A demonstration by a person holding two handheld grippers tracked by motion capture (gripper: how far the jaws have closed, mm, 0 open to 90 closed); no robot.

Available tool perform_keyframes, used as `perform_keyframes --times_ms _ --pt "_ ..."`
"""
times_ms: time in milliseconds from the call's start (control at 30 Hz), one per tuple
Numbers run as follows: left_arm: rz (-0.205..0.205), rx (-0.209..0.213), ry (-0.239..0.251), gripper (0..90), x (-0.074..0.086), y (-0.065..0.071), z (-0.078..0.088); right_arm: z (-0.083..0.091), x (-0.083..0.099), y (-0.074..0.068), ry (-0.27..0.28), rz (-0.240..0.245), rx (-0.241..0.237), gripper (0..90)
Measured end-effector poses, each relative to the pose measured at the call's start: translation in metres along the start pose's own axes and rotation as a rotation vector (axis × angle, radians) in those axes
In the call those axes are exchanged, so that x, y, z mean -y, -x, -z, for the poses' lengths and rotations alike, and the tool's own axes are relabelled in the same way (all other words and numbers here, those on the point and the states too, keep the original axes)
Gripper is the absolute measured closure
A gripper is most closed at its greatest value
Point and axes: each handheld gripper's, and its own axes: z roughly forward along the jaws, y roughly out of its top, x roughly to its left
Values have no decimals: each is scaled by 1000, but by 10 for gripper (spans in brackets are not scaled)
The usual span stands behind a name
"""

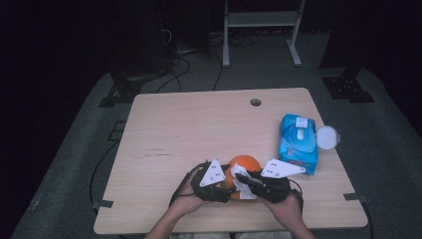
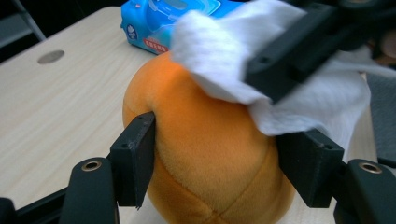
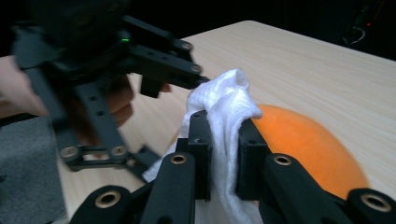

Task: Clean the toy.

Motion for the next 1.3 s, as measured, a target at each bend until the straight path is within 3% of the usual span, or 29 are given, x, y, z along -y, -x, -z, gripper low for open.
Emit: perform_keyframes --times_ms 100,167,233,333,400,467,533,633,667,733,767,800,867,967,1033,1100,1133,1200,1233,1300 --pt "111 -2 10 201 1 -8 1 6 5 15 10 -24 61 786" --pt "153 17 4 191 2 -10 -2 11 8 21 26 -69 69 786" --pt "127 26 -3 246 3 -7 -5 11 7 17 26 -64 50 787" --pt "31 5 -24 341 2 -2 -4 4 3 4 19 -34 0 785" --pt "22 9 -24 370 3 -2 -1 3 0 4 17 -13 4 785" --pt "18 11 -29 370 4 -3 -1 7 -1 11 25 -25 38 784" --pt "44 16 -20 343 3 -4 -1 12 3 22 13 -26 105 783" --pt "168 48 -4 229 -4 -8 -1 16 9 29 16 -62 132 784" --pt "194 46 13 207 -6 -8 -2 15 9 27 21 -68 115 784" --pt "181 14 -13 208 -7 -7 -3 9 6 16 31 -65 45 784" --pt "149 1 -27 234 -4 -7 -3 6 5 12 27 -49 28 784" --pt "150 7 -27 264 0 -9 -2 2 3 7 12 -20 30 784" --pt "150 3 -39 299 5 -14 1 2 4 12 9 -34 35 784" --pt "178 10 -34 285 9 -19 4 6 14 28 -10 -72 120 784" --pt "180 5 -7 211 5 -19 3 7 21 33 -2 -125 112 784" --pt "171 7 1 180 1 -15 2 3 20 26 1 -102 97 784" --pt "143 -11 -19 179 1 -14 1 0 18 21 7 -95 70 784" --pt "132 -12 -30 230 5 -16 3 -3 17 16 1 -58 70 783" --pt "130 -14 -38 254 7 -18 5 -3 17 18 3 -67 62 782" --pt "160 -16 -49 269 13 -25 8 -1 21 25 -9 -80 95 781"
